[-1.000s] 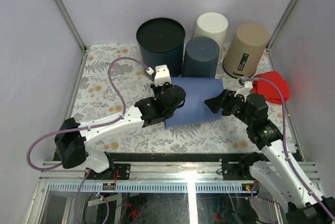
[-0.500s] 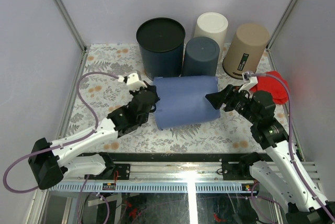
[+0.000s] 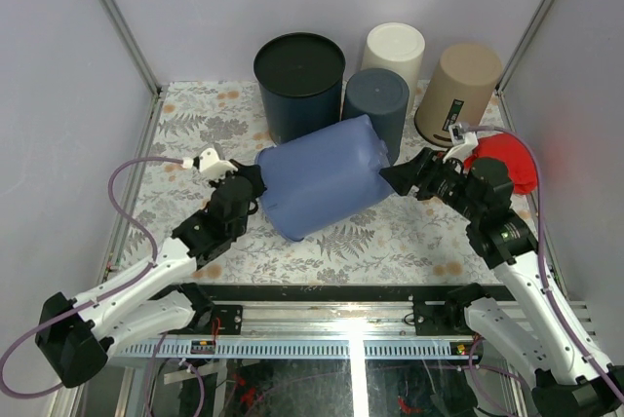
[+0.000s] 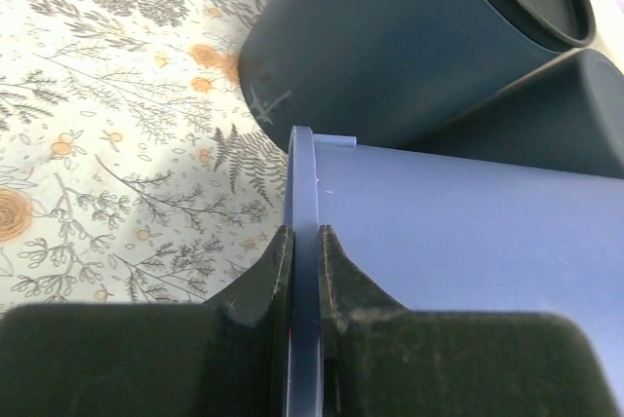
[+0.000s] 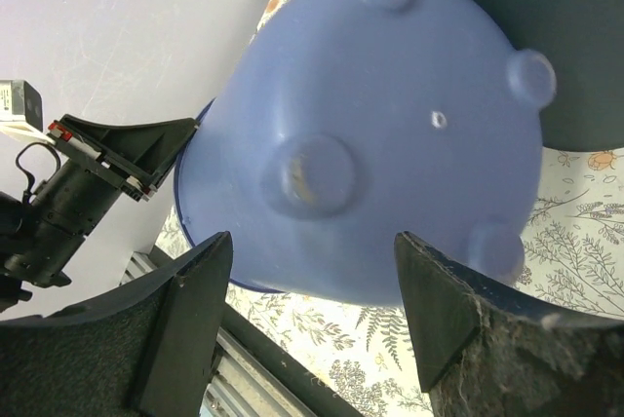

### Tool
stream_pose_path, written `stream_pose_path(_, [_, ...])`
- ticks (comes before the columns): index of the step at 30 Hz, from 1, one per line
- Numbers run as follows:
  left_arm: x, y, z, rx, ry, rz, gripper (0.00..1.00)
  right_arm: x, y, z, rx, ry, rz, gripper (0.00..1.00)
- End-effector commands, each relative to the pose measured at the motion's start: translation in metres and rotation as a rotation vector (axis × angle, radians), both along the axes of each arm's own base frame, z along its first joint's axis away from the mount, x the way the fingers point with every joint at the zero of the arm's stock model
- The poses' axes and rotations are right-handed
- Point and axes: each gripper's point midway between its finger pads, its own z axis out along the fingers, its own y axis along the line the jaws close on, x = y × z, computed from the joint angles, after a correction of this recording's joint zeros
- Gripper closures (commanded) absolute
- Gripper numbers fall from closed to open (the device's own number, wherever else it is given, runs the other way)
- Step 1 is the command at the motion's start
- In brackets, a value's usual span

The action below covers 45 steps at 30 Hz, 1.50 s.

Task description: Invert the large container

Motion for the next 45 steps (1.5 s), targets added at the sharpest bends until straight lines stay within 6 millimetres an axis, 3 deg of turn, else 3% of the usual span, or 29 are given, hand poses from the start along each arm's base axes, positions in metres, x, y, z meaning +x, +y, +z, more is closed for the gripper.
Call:
stream_pose_path(1, [-0.02, 0.017, -0.065, 0.142, 0.171, -0.03, 1.0, -0.002, 0.003, 0.032, 0.033, -0.052, 0.022, 0.26])
stream_pose_path(13, [-0.028, 0.036, -0.105, 0.143, 0.218, 0.021, 1.0, -0.003, 0.005, 0.045, 0.045, -0.048, 0.035, 0.25])
stream_pose_path(32, [-0.028, 0.038, -0.112, 0.142, 0.24, 0.028, 0.97, -0.007, 0.004, 0.039, 0.04, -0.029, 0.035, 0.24])
stream_pose_path(40, [-0.028, 0.036, -0.093, 0.129, 0.263, 0.032, 0.75, -0.006, 0.002, 0.027, 0.026, -0.004, 0.02, 0.21])
stream_pose_path(41, [-0.028, 0.036, -0.09, 0.13, 0.264, 0.032, 0.68, -0.006, 0.002, 0.025, 0.027, -0.002, 0.019, 0.2])
stream_pose_path(44, [-0.029, 0.037, -0.08, 0.138, 0.271, 0.034, 0.54, -0.004, 0.002, 0.018, 0.034, 0.004, 0.015, 0.0])
stream_pose_path(45, [-0.03, 0.038, -0.078, 0.145, 0.278, 0.035, 0.48, -0.003, 0.002, 0.015, 0.033, 0.008, 0.012, 0.0])
